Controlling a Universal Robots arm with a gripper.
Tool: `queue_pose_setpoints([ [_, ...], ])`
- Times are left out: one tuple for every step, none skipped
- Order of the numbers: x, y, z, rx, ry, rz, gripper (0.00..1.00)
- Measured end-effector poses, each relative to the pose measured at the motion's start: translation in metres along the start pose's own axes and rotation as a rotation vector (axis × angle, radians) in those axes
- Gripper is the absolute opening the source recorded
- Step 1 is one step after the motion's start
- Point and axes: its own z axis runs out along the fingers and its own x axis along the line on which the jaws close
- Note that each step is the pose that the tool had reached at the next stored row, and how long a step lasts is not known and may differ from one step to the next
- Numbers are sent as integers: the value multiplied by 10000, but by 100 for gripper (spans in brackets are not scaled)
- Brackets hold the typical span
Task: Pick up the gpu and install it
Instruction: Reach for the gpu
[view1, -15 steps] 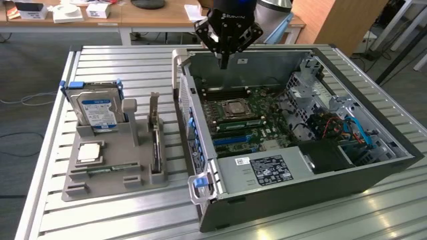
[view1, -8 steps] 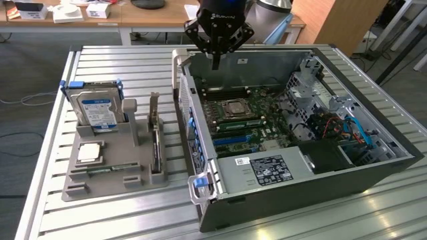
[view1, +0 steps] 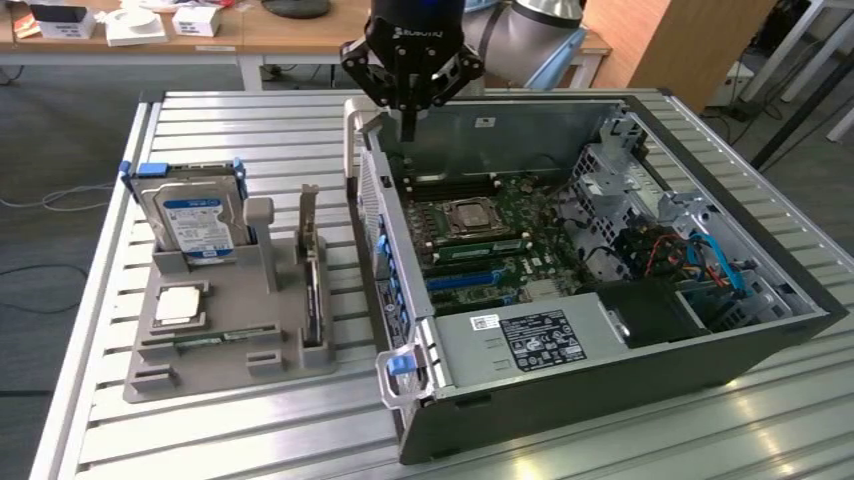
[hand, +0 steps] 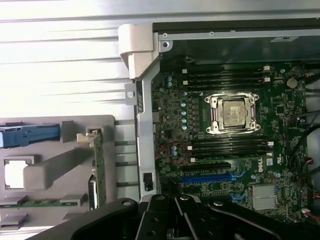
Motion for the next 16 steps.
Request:
queue_pose_setpoints([
  [32, -3, 0, 0, -1, 0, 11],
  [66, -6, 0, 0, 0, 1, 11],
  [100, -9, -1, 0, 0, 1, 11],
  [135, -12, 0, 0, -1, 2, 11],
  [171, -15, -1, 0, 0, 1, 11],
  [205, -18, 0, 0, 0, 1, 11],
  [239, -21, 0, -1, -1, 1, 11],
  [272, -24, 0, 0, 0, 3, 11],
  [304, -26, -1, 0, 0, 3, 11],
  [335, -29, 0, 0, -1, 4, 11],
  [366, -32, -1, 0, 0, 4, 11],
  [395, -35, -1, 0, -1, 3, 11],
  [424, -38, -1, 0, 0, 3, 11],
  [451, -41, -2, 0, 0, 4, 11],
  [477, -43, -2, 0, -1, 5, 11],
  [501, -45, -2, 0, -1, 6, 11],
])
